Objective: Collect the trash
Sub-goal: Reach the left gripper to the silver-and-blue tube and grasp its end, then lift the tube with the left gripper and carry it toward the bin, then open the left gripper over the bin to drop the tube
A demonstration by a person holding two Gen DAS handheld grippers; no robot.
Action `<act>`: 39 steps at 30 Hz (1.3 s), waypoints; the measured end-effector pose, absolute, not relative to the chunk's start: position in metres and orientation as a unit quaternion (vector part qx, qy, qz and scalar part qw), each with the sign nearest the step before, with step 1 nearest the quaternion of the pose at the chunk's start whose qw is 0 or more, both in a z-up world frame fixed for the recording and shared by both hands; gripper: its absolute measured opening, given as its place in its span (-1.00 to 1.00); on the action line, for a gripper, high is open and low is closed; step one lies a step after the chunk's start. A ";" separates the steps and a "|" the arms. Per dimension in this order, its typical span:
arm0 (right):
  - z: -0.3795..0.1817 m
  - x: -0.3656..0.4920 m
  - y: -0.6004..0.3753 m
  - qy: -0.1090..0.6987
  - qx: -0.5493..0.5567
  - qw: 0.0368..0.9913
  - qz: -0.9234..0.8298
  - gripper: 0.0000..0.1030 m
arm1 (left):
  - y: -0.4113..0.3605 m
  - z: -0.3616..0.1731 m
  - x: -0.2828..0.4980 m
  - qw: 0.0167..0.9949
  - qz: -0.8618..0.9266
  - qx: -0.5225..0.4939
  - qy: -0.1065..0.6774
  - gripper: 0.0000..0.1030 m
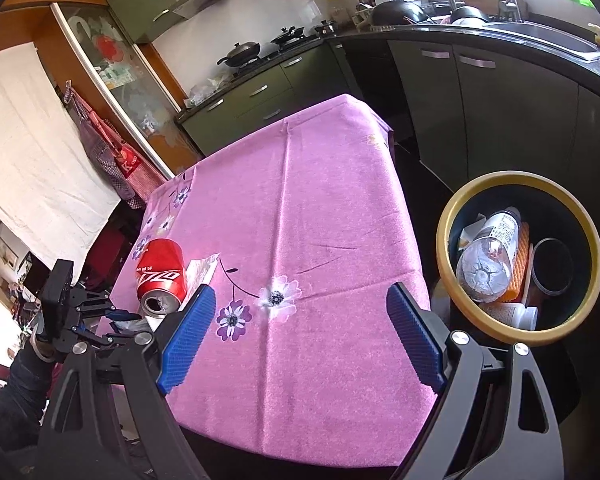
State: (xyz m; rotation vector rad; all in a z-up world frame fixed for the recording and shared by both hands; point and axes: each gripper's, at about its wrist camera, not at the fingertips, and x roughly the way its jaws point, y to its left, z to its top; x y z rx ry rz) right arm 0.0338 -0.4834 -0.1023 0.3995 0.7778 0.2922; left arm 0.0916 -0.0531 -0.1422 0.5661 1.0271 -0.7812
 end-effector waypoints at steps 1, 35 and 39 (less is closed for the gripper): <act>-0.102 0.033 -0.484 0.375 0.194 0.896 0.141 0.68 | -0.055 -0.142 0.089 0.764 -0.354 0.264 0.471 -0.40; -0.099 -0.041 -0.566 0.304 0.253 0.913 0.101 0.68 | -0.216 -0.098 0.033 0.746 -0.405 0.332 0.413 -0.54; -0.107 -0.067 -0.608 0.285 0.281 0.915 0.054 0.68 | -0.301 -0.094 0.060 0.731 -0.440 0.326 0.406 -0.54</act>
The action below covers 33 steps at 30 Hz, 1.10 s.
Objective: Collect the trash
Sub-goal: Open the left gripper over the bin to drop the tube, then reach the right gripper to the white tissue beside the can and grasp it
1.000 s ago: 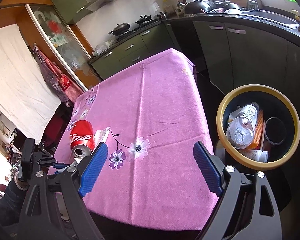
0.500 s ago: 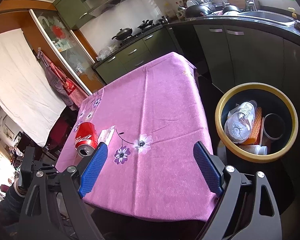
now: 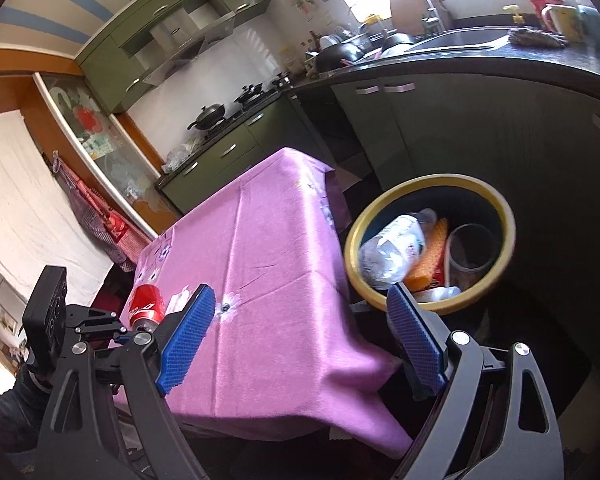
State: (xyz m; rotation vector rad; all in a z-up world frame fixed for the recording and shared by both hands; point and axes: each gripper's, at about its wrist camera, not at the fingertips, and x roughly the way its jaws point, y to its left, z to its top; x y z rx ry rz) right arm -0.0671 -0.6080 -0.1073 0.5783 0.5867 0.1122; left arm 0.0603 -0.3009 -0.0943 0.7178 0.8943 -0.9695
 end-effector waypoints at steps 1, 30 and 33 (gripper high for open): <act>-0.109 -0.073 -0.618 0.281 0.289 0.914 0.044 0.68 | -0.323 -0.095 0.067 0.727 -0.447 0.323 0.409 -0.54; -0.115 -0.040 -0.567 0.340 0.212 0.912 0.084 0.74 | -0.261 -0.011 0.104 0.858 -0.377 0.083 0.339 0.18; -0.113 -0.017 -0.513 0.357 0.167 0.908 0.139 0.74 | -0.204 -0.005 0.094 0.884 -0.331 0.063 0.324 0.27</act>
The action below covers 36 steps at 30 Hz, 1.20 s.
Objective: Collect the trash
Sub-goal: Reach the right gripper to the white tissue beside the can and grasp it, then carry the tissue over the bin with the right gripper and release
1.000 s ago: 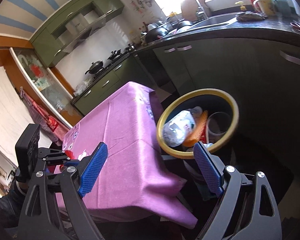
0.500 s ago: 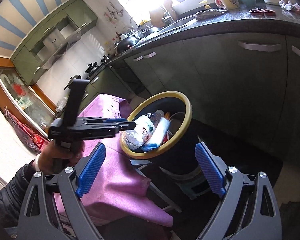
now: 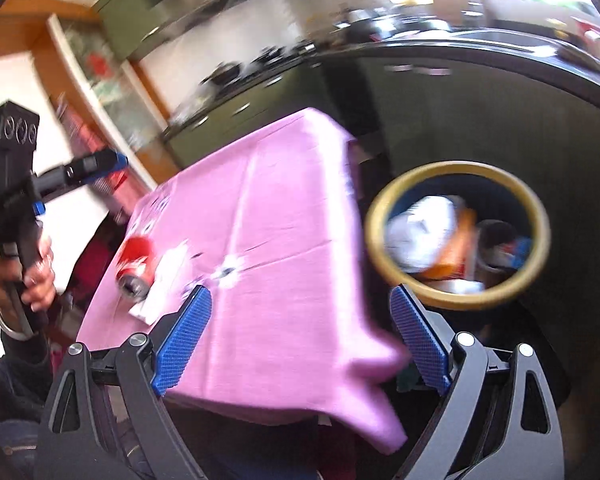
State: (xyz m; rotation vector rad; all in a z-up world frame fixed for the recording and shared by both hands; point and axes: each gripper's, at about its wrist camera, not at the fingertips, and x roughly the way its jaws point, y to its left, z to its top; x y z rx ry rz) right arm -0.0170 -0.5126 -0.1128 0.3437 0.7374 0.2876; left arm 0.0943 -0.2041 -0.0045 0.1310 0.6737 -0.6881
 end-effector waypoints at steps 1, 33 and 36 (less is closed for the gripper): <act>-0.113 -0.010 -0.497 0.363 0.152 0.906 0.156 0.74 | -0.184 -0.003 0.090 0.892 -0.314 0.055 0.320 0.29; -0.154 0.069 -0.282 0.462 0.033 0.838 0.288 -0.91 | 0.008 -0.035 0.073 0.925 -0.170 -0.075 0.330 0.37; -0.145 0.068 -0.295 0.449 0.039 0.848 0.279 -0.91 | 0.006 -0.035 0.073 0.925 -0.170 -0.075 0.330 0.37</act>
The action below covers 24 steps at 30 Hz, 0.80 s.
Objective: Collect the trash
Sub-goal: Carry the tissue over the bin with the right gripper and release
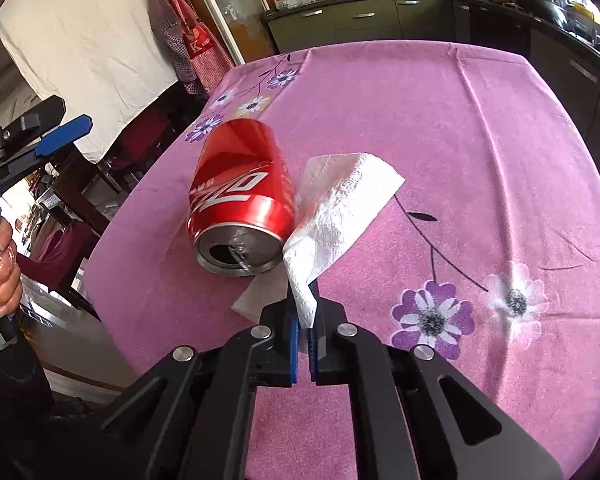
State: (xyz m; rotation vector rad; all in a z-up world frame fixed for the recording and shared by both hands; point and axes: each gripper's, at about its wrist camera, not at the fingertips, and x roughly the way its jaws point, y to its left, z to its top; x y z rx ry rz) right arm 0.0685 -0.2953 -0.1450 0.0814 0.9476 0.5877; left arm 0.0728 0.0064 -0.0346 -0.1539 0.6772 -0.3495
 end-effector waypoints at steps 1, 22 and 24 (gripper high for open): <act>-0.142 0.069 -0.300 0.446 0.041 0.851 0.274 -0.91 | 0.006 -0.035 0.073 0.925 -0.171 -0.074 0.330 0.37; -0.061 0.031 -0.514 0.359 0.089 0.927 0.057 -0.91 | -0.012 -0.040 0.077 0.921 -0.178 -0.057 0.343 0.39; -0.063 0.033 -0.542 0.365 0.092 0.926 0.025 -0.91 | -0.015 -0.041 0.078 0.920 -0.179 -0.054 0.344 0.39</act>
